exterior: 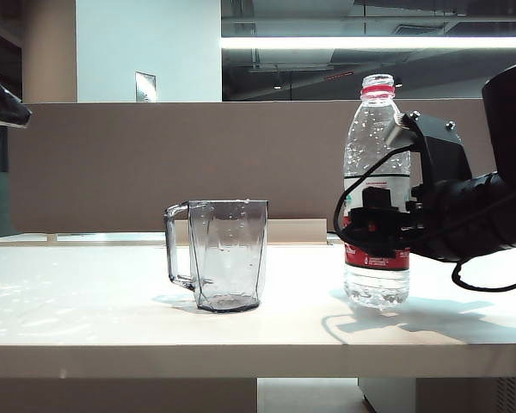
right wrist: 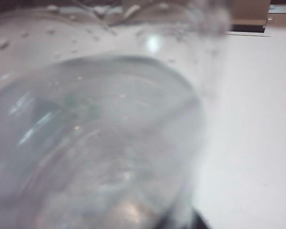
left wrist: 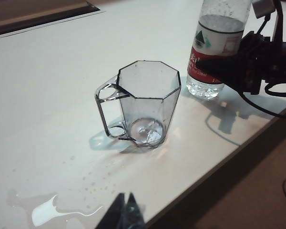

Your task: Pick up the mineral water bottle on the table and pour water into the mug until it's half full.

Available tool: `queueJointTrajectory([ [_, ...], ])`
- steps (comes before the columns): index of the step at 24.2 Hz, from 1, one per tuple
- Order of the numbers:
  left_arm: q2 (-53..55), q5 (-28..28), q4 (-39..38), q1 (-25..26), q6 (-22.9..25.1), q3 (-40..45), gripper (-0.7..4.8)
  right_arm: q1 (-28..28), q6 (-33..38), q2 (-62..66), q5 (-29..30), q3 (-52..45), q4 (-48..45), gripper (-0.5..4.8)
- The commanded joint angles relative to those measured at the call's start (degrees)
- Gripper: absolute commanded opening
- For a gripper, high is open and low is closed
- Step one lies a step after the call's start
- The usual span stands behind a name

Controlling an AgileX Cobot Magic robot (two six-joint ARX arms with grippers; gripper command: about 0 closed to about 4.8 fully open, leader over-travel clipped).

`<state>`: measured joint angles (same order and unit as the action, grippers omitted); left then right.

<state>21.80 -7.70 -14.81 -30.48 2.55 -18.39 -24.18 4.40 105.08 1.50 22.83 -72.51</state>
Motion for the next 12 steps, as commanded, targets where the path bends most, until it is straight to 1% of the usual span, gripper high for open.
queueJointTrajectory([
  [1, -0.04, -0.02, 0.55, 0.00, -0.17, -0.15, -0.01, -0.04, -1.05, -0.09, -0.44, 0.35, 0.28, 2.06],
  [5, -0.07, -0.02, 0.57, 0.00, -0.17, -0.15, -0.01, -0.04, -6.58, -0.55, -0.04, 0.33, 0.81, 2.06],
  [8, -0.09, -0.02, 0.57, 0.00, -0.17, -0.15, -0.01, -0.04, -10.43, -2.58, -0.22, 0.39, 3.13, 2.07],
  [10, -0.09, -0.02, 0.55, 0.00, -0.17, -0.15, -0.01, -0.04, -13.20, -4.87, -0.52, 1.07, 7.52, 2.07],
  [12, -0.09, -0.02, 0.55, 0.00, -0.17, -0.15, -0.01, -0.07, -21.42, -9.64, -3.50, 4.33, 20.41, 2.08],
])
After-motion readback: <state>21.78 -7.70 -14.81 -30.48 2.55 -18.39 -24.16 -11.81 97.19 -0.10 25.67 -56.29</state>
